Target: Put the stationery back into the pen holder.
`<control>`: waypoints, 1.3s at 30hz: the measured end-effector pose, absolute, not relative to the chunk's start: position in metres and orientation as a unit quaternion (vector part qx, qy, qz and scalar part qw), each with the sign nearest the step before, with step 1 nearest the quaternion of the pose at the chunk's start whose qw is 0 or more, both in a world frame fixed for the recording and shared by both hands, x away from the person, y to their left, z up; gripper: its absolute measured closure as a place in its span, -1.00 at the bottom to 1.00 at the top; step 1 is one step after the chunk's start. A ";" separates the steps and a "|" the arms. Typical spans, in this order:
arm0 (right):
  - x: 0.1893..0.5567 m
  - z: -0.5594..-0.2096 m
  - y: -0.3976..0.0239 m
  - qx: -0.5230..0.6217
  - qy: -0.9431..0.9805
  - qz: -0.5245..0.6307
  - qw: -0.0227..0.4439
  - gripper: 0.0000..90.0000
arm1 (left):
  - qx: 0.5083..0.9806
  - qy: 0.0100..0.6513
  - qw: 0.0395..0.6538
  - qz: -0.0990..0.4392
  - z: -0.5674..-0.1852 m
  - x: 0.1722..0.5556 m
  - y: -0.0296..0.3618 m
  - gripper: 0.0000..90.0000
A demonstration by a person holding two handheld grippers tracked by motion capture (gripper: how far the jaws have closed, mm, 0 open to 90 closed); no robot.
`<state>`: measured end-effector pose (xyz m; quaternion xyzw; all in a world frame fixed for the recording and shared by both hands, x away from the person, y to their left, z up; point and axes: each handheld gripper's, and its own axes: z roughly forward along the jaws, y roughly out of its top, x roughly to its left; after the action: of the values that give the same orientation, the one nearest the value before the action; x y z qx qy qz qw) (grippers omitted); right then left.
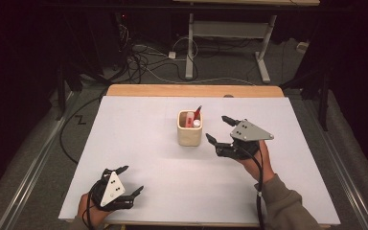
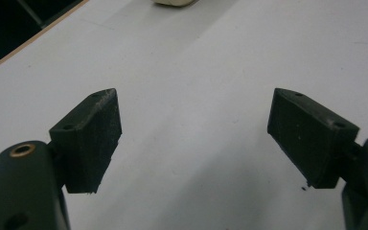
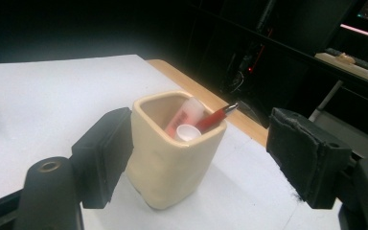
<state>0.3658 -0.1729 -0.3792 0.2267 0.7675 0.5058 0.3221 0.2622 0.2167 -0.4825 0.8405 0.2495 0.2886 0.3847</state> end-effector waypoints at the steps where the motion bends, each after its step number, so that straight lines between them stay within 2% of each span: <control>1: 0.365 -0.379 -0.173 0.226 0.768 0.506 0.321 -0.46 | 0.841 0.249 0.384 0.289 -0.483 0.262 0.217 -0.59; 39: 0.341 -0.398 -0.199 0.216 0.786 0.477 0.329 -0.45 | 0.843 0.249 0.380 0.289 -0.484 0.262 0.215 -0.59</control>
<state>0.3412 -0.1991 -0.3980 0.2158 0.7863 0.4766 0.3288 0.2620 0.2149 -0.4837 0.8429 0.2486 0.2891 0.3796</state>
